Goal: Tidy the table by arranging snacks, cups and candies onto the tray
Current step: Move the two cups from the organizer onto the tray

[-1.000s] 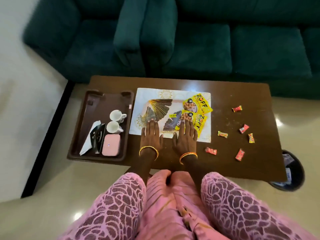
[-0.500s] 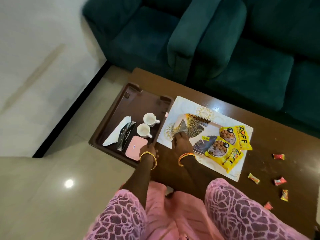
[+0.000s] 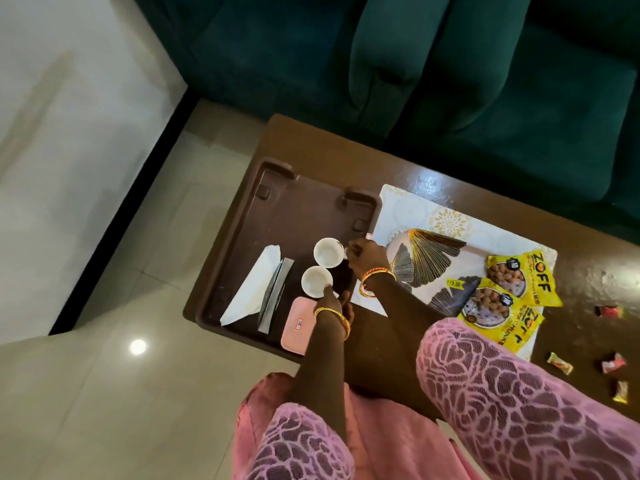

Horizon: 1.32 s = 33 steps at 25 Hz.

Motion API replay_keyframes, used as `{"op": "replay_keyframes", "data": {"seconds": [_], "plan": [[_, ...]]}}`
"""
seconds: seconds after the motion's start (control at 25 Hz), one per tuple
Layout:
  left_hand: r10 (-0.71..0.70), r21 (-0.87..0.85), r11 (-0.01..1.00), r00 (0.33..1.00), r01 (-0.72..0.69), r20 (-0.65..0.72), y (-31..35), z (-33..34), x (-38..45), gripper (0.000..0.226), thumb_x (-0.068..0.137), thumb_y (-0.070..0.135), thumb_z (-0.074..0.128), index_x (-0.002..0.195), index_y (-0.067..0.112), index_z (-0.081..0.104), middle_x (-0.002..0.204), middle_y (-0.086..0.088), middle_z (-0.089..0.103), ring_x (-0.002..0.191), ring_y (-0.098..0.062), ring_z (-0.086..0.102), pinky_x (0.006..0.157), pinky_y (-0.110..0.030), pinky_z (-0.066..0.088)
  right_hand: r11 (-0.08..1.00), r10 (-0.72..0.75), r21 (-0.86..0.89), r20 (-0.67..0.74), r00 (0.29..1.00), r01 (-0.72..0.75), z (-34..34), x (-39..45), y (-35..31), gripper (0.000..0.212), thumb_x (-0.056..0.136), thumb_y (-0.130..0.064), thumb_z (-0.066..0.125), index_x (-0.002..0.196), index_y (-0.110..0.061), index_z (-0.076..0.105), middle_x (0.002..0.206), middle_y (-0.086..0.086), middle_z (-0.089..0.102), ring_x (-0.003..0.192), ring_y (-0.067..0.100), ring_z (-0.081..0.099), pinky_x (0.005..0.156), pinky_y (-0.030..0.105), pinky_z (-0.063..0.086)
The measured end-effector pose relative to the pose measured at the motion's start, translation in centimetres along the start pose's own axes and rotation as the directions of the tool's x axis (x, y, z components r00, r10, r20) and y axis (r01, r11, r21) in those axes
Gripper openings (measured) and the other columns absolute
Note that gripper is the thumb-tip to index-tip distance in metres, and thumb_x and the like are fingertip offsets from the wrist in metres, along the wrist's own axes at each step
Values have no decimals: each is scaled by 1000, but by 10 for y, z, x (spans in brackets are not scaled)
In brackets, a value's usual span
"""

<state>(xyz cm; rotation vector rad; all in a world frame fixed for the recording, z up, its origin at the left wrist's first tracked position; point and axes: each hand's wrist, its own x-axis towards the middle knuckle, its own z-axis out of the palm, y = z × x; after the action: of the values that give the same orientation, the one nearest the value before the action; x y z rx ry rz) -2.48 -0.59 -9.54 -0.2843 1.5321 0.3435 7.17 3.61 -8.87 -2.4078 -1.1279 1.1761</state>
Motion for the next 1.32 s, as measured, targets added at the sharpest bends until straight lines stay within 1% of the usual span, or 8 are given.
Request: {"op": "replay_keyframes", "data": {"seconds": [0.2, 0.44, 0.68, 0.84, 1.0, 1.08, 1.2, 1.32], "plan": [[-49, -158, 986, 996, 61, 75, 7, 10, 6, 33, 98, 31, 42, 78, 7, 54, 43, -4, 63, 59, -15, 53, 49, -22, 45, 995, 98, -26, 93, 991, -96, 15, 13, -2, 29, 85, -25, 62, 103, -3, 67, 105, 22, 70, 100, 38, 62, 86, 36, 49], [-1, -149, 989, 999, 6, 34, 9, 6, -2, 29, 98, 23, 41, 79, 4, 53, 74, -11, 61, 67, -21, 58, 56, -28, 49, 980, 171, 101, -7, 985, -169, 12, 1, -5, 27, 81, -20, 64, 100, -1, 70, 100, 21, 72, 94, 36, 65, 82, 36, 52], [147, 178, 972, 988, -151, 39, -13, 10, -37, 33, 96, 32, 36, 75, 13, 53, 71, -3, 61, 62, -16, 56, 53, -22, 39, 867, 277, 458, -110, 954, -199, -29, -40, 16, 21, 77, -21, 64, 84, -4, 75, 86, 19, 74, 79, 30, 65, 76, 30, 51], [196, 384, 901, 979, -200, 48, -51, 22, -56, 30, 95, 29, 34, 73, 14, 49, 72, -3, 56, 57, -16, 52, 50, -23, 35, 675, 456, 695, -131, 880, -246, -57, -70, 79, 17, 75, -13, 66, 82, 0, 73, 64, 6, 72, 58, 13, 63, 58, 15, 51], [161, 517, 840, 986, -164, 52, -95, 35, -55, 35, 98, 31, 34, 73, 13, 49, 74, -2, 53, 58, -16, 52, 50, -25, 36, 400, 685, 837, -3, 729, -373, -70, -79, 160, 23, 75, -11, 69, 89, 7, 69, 76, 15, 66, 59, 27, 55, 68, 37, 50], [138, 552, 822, 989, -141, 47, -112, 42, -48, 36, 98, 32, 34, 72, 13, 50, 74, -1, 53, 58, -16, 52, 51, -24, 37, 309, 735, 861, 53, 677, -403, -68, -75, 187, 15, 76, -9, 70, 76, 5, 66, 75, 15, 63, 56, 28, 55, 67, 40, 49], [145, 614, 777, 988, -143, 47, -128, 47, -38, 36, 98, 33, 35, 72, 13, 50, 74, 0, 53, 58, -16, 52, 51, -23, 37, 146, 732, 916, 154, 664, -374, -60, -67, 206, 27, 79, 2, 66, 58, -4, 49, 53, 13, 56, 41, 20, 48, 48, 28, 43], [151, 662, 736, 988, -139, 40, -136, 50, -31, 35, 98, 33, 36, 72, 14, 51, 74, 0, 55, 58, -15, 54, 51, -23, 38, 14, 727, 945, 214, 652, -326, -54, -65, 206, 15, 76, 6, 68, 71, 0, 55, 69, 17, 58, 51, 21, 50, 57, 35, 49]]}}
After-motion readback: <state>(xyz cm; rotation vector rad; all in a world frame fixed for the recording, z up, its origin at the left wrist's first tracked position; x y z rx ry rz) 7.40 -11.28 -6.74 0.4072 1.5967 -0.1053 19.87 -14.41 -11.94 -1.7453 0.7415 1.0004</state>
